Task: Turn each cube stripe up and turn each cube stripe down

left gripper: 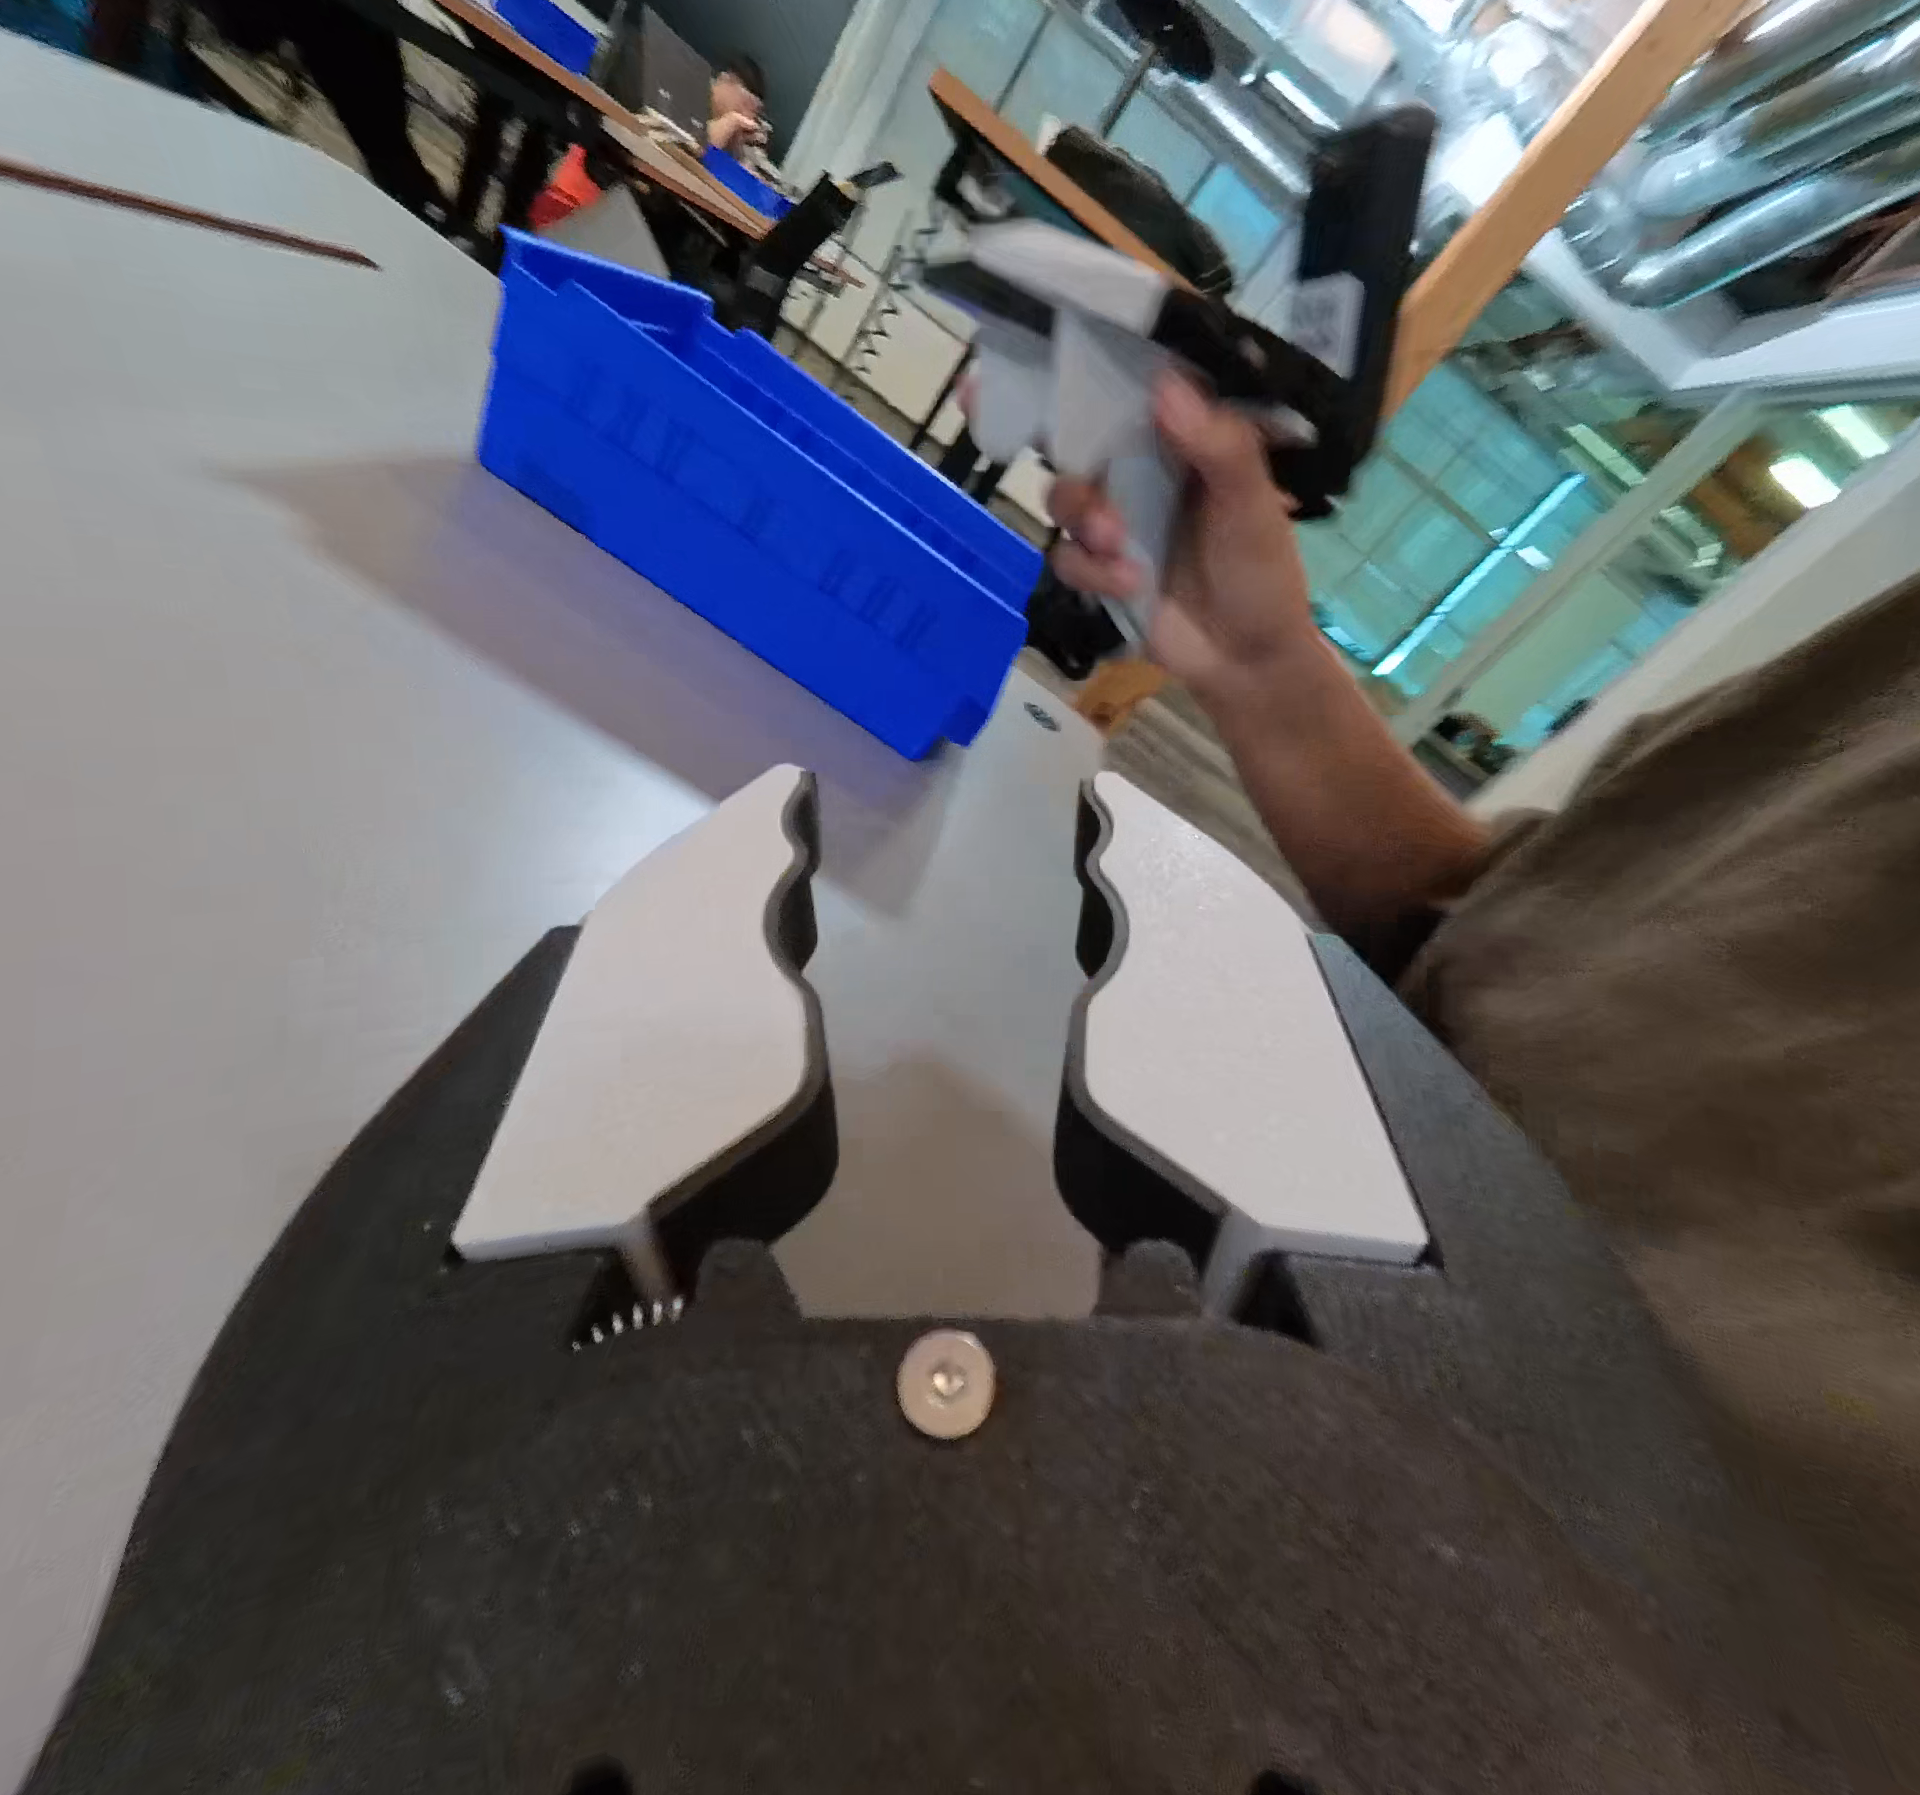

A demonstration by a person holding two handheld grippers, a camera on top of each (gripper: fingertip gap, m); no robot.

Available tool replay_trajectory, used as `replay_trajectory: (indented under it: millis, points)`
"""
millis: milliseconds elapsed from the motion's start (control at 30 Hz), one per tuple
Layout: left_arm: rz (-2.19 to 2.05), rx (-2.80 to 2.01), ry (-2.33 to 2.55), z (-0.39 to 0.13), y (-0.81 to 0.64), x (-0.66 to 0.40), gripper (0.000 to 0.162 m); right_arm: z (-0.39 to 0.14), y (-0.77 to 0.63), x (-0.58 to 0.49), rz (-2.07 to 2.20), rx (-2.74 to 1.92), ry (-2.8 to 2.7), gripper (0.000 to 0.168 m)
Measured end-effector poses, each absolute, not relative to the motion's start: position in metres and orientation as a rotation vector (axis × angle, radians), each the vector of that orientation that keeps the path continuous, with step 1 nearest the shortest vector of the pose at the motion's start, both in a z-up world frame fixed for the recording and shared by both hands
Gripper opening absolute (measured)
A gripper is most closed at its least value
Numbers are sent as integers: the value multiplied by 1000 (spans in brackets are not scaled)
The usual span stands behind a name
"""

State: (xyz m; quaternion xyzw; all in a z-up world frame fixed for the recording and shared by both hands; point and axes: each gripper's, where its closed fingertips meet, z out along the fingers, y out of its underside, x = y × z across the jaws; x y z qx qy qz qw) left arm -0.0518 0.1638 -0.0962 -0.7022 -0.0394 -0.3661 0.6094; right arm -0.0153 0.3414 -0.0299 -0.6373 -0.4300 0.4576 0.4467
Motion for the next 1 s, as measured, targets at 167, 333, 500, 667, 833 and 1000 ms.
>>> replay_trajectory:
  millis: [167,333,500,667,833,1000]
  points:
    - [-392,-1609,-75,-70,145,-115,60,-83,224,-20,1215,-1419,-1228,39]
    - [80,-1571,-374,-25,72,-245,65,-122,190,-32,1338,-1548,-1397,41]
    - [459,-1782,-880,-61,-39,-369,63,-117,208,-30,1610,-1701,-1228,42]
    - [399,-1964,-1136,-132,-74,-400,62,-96,241,-23,1525,-1633,-1076,44]
    - [365,-2154,-1167,-176,-67,-401,65,-99,239,-24,1497,-1641,-1082,44]
    - [296,-2164,-1216,-182,-67,-402,59,-108,224,-32,1544,-1671,-1117,48]
